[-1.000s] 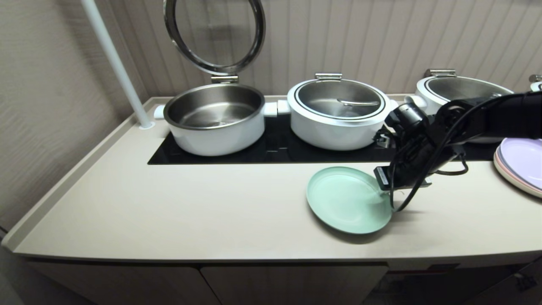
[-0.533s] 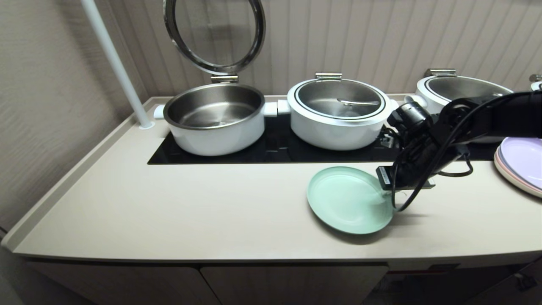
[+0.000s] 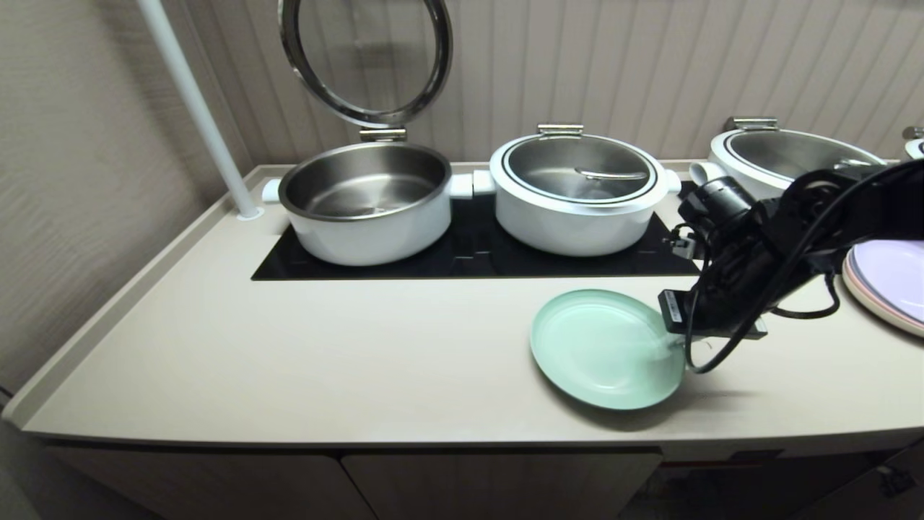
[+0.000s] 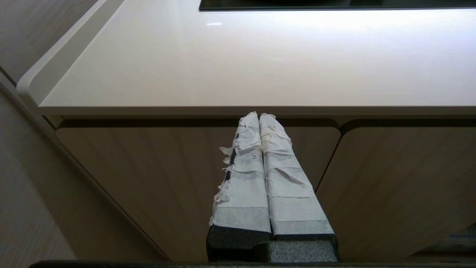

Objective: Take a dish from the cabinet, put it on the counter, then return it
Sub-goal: Pick up the plate from the table

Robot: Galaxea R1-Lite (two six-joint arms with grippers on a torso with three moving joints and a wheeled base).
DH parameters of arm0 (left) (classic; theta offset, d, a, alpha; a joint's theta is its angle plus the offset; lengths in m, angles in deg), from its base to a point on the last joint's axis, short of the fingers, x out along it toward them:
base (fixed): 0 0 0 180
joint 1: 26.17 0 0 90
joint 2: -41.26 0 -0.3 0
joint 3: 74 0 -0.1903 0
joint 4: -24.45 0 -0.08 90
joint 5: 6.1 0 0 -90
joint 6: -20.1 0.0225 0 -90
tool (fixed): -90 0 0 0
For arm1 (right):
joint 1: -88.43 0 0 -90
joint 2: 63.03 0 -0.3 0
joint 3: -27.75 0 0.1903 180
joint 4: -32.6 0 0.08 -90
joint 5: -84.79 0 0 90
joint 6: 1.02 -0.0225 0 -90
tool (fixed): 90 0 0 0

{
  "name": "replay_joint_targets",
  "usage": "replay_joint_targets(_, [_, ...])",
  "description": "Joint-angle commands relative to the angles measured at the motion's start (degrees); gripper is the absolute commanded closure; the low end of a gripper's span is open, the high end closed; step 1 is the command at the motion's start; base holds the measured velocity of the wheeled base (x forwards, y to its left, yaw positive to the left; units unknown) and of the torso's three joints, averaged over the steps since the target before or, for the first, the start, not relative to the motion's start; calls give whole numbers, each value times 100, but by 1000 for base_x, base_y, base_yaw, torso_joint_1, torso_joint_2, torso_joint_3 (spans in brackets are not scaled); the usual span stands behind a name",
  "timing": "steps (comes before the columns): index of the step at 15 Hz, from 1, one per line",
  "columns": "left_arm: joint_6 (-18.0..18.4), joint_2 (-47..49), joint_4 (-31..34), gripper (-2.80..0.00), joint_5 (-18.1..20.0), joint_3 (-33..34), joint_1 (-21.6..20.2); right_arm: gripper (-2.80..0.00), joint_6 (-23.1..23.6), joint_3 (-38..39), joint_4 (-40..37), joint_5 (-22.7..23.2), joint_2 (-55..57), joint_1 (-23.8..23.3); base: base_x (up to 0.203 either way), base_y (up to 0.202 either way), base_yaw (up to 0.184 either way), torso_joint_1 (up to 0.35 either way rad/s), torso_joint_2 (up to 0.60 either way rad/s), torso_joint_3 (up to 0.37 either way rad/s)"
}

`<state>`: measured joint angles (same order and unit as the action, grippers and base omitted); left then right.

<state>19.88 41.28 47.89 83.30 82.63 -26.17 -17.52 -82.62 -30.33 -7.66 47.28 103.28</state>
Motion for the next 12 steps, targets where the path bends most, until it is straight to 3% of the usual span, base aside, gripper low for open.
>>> replay_joint_targets(1, [-4, -2, 1, 0, -2, 0, 0, 0, -188, 274, -24, -1, -363, 1, 0, 0, 0, 0, 0, 0])
replay_joint_targets(12, [-4, -2, 1, 0, -2, 0, 0, 0, -1158, 1727, 564, 7, -1482, 1, 0, 0, 0, 0, 0, 0])
